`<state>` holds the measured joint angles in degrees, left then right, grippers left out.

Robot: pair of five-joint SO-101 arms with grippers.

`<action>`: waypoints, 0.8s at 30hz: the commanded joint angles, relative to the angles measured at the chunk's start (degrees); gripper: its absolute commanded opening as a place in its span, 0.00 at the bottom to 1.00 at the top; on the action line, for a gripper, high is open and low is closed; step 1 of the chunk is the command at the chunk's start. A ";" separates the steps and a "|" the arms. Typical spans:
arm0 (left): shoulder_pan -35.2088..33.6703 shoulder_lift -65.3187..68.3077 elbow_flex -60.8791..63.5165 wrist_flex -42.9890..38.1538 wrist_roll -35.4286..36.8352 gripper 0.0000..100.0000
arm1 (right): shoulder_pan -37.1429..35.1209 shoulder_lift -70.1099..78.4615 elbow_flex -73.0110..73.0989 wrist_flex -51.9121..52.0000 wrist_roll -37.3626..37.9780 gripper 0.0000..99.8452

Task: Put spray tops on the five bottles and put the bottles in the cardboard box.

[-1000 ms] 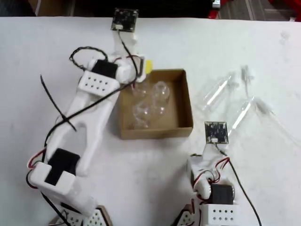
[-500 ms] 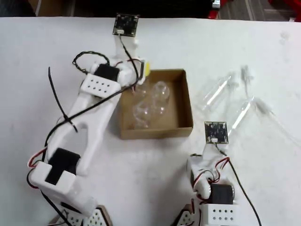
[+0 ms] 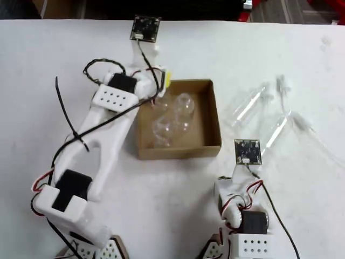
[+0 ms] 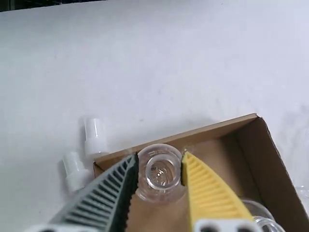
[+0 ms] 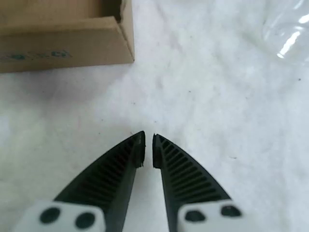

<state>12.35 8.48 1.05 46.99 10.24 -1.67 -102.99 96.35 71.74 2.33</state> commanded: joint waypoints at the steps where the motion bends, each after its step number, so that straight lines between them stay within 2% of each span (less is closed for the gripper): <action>1: -0.66 -0.40 -0.26 -1.67 -0.44 0.13 | 0.57 -0.13 0.53 0.57 -0.35 0.01; 5: -0.66 -0.40 0.35 -1.85 -0.26 0.13 | 0.57 -0.13 0.53 0.57 -0.35 0.01; 12: -0.40 -0.57 4.57 -7.21 -0.18 0.12 | 0.57 -0.13 0.53 0.57 -0.35 0.01; 16: -0.48 -0.92 4.48 -7.21 -0.53 0.05 | 0.57 -0.13 0.53 0.57 -0.35 0.01; 24: -0.66 -1.01 4.48 -7.30 -0.79 0.05 | 0.57 -0.13 0.53 0.57 -0.35 0.01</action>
<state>12.35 8.40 5.63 41.10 10.24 -1.67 -102.99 96.35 71.74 2.33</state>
